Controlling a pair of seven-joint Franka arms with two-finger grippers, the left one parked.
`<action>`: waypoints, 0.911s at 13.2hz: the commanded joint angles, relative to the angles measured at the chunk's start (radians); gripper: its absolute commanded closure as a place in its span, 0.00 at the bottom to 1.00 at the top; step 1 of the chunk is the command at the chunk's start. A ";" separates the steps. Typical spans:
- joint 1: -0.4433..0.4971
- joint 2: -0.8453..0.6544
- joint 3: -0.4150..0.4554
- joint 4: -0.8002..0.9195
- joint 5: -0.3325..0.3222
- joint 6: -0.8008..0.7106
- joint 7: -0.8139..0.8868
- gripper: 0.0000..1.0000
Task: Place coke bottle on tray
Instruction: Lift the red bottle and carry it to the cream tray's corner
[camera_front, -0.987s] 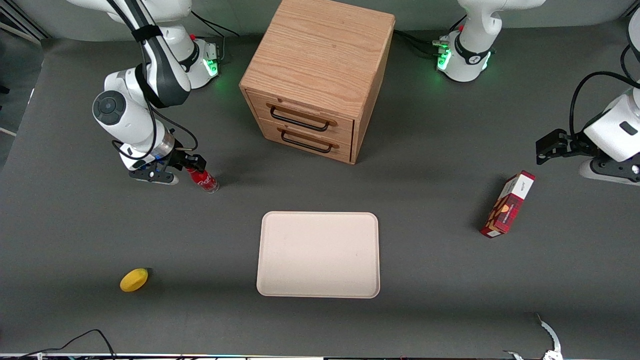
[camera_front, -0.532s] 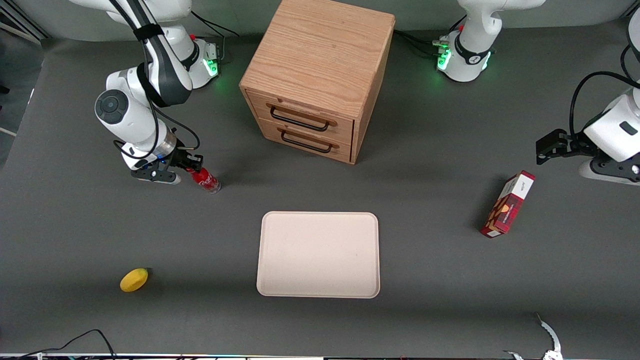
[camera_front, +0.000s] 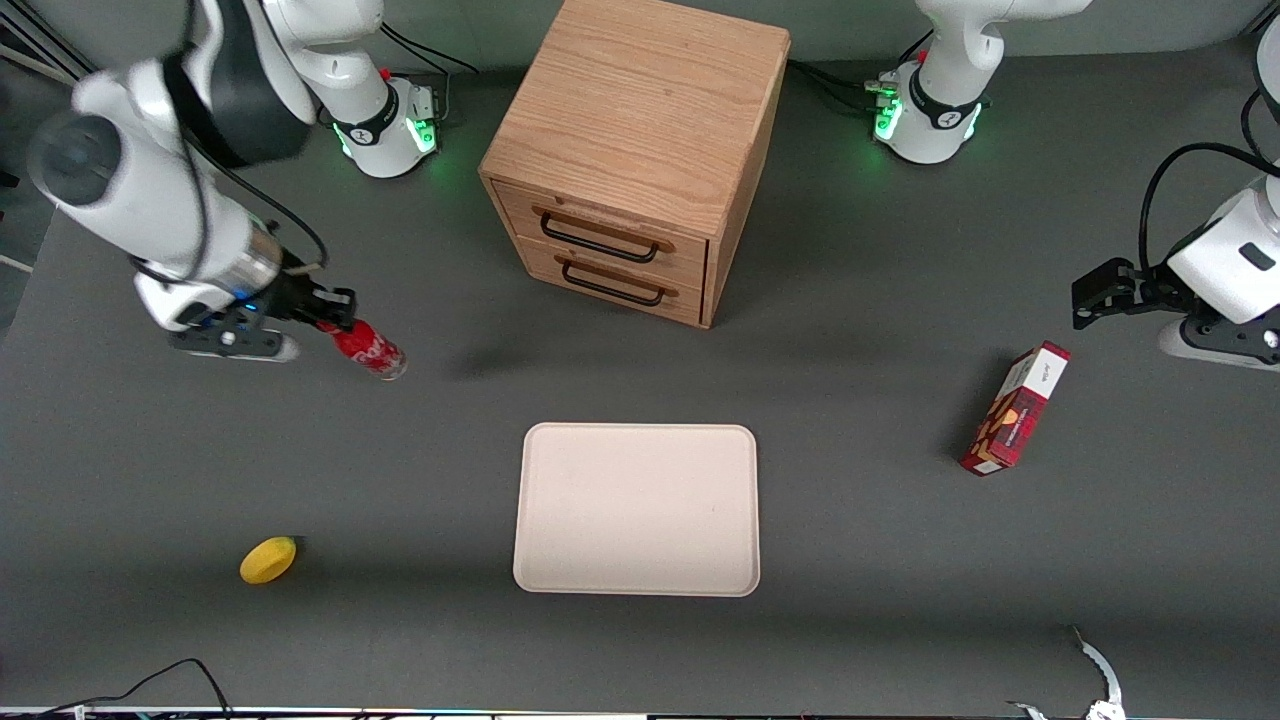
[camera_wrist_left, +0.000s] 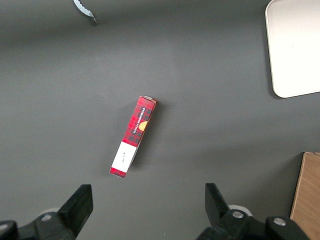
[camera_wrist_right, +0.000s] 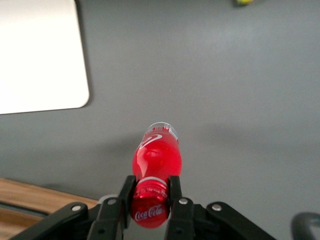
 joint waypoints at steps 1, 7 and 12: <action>0.014 0.208 0.009 0.407 0.004 -0.213 -0.005 1.00; 0.122 0.638 0.082 0.877 -0.069 -0.166 0.368 1.00; 0.193 0.839 0.090 0.878 -0.221 0.143 0.647 1.00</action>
